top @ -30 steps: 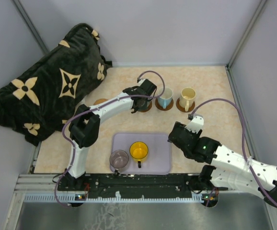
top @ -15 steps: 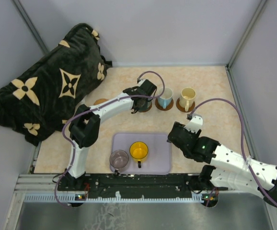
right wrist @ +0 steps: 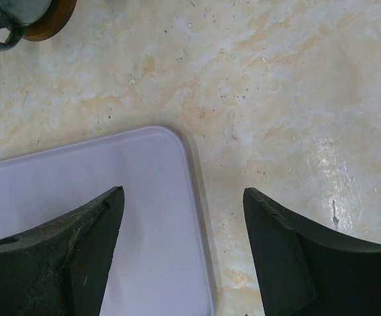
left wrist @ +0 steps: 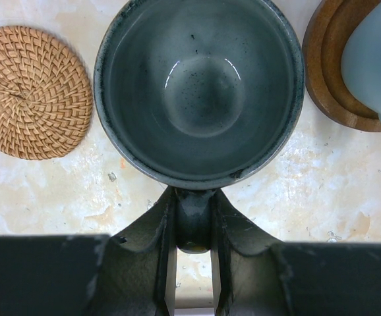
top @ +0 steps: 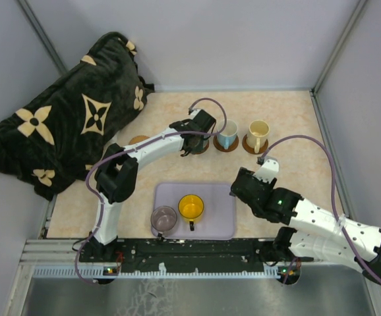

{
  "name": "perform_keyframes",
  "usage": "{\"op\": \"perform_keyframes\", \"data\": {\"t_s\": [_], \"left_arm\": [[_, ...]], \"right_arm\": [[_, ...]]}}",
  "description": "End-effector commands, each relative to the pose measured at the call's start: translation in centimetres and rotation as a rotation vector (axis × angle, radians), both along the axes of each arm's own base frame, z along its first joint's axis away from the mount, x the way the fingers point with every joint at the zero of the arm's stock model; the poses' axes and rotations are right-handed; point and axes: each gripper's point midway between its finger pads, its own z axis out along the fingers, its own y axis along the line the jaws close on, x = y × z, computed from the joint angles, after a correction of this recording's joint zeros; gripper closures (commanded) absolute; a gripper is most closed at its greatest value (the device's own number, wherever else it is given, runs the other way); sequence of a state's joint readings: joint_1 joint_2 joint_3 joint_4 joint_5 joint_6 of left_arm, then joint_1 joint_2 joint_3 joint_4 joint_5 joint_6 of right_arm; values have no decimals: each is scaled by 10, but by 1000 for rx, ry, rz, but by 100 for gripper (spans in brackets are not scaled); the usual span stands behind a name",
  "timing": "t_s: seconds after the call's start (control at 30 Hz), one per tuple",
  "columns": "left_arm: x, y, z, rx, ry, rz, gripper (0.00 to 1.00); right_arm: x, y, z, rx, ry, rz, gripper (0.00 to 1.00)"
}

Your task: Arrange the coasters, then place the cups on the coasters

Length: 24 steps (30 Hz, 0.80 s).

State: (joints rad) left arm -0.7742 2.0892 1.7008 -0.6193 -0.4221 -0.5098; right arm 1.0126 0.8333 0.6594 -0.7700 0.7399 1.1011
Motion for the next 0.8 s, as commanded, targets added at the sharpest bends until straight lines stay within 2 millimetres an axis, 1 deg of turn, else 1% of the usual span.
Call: {"op": "perform_keyframes", "data": {"t_s": [0.0,0.13,0.23,0.37,0.5,0.77], "left_arm": [[15,-4,15,-43,-74,37,81],[14,-2,15,-38,-73,40,78],[14,-2,16,-40,-75,42,70],[14,-1,16,-40,-82,43,65],[14,-1,16,-41,-82,44,58],[13,1,19,-43,-86,48,52]], "right_arm": [[4,3,3,15,-28,-11,26],[4,3,3,15,-26,-8,26],[4,3,2,11,-25,-5,26],[3,3,1,6,-21,-4,26],[3,4,1,7,-20,-3,26],[3,4,1,6,-19,0,26]]}}
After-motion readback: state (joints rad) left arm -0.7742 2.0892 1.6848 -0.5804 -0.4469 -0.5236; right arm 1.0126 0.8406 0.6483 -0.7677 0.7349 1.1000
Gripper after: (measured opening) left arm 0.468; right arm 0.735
